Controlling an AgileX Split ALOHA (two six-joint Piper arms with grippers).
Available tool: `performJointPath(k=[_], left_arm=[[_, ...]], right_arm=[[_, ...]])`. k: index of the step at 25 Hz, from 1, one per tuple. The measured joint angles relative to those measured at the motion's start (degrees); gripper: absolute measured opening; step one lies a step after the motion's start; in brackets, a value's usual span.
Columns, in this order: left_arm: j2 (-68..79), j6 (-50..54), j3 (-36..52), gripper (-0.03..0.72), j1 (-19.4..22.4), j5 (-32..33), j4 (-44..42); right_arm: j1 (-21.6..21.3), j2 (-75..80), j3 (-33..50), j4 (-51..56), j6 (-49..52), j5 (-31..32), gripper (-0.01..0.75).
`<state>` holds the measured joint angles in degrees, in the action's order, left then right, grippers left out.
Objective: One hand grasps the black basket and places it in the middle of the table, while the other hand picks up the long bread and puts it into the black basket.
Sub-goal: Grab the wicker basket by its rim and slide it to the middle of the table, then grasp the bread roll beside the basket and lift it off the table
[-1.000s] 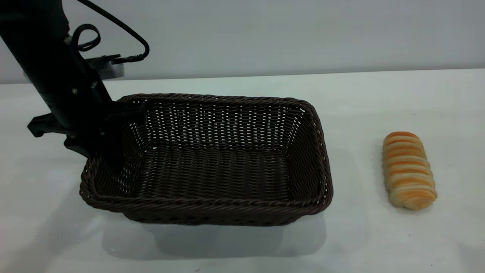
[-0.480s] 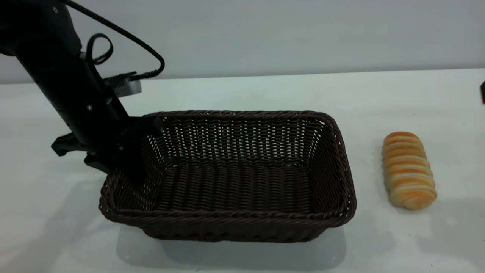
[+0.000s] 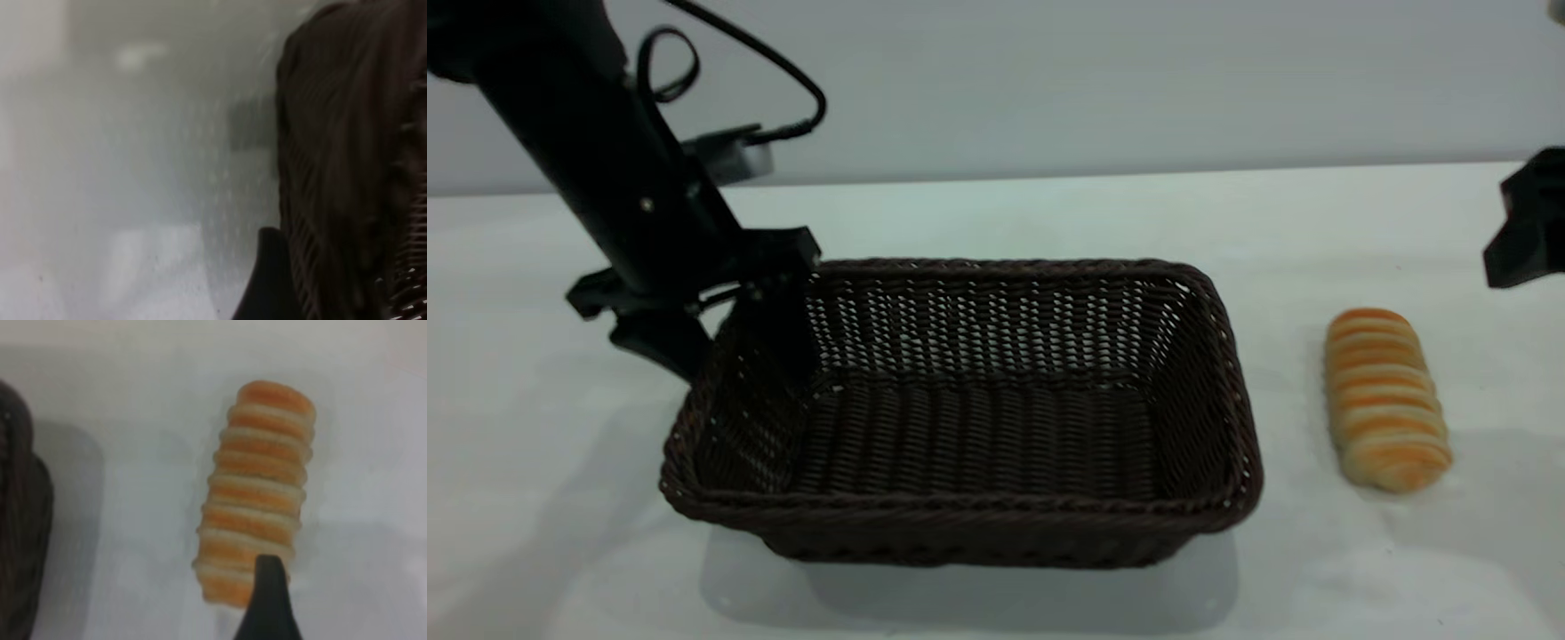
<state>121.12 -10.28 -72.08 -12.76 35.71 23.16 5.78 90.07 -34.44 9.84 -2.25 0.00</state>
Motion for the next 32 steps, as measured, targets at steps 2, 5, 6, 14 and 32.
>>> performJointPath(k=[2, 5, 6, 14, 32], left_arm=[[-0.8, -2.2, -0.6, 0.653, 0.0, 0.8, 0.0], [-2.7, -4.3, -1.0, 0.617, 0.0, 1.5, -0.8], [-3.6, -4.5, -1.0, 0.603, 0.0, 1.6, -1.1], [-11.3, -4.7, -1.0, 0.563, 0.0, 2.0, -1.3], [-30.8, -5.0, -1.0, 0.561, 0.0, 3.9, 0.5]], right_arm=[[0.0, 2.6, 0.0, 0.0, 0.0, -2.8, 0.615], [0.0, 7.2, -1.2, 0.0, 0.3, -5.1, 0.614], [0.0, 8.9, -1.9, 0.0, 0.5, -5.2, 0.614], [0.8, 18.5, -7.6, 0.0, 1.3, -6.2, 0.602], [3.4, 33.9, -16.9, -0.1, 1.3, -6.7, 0.446]])
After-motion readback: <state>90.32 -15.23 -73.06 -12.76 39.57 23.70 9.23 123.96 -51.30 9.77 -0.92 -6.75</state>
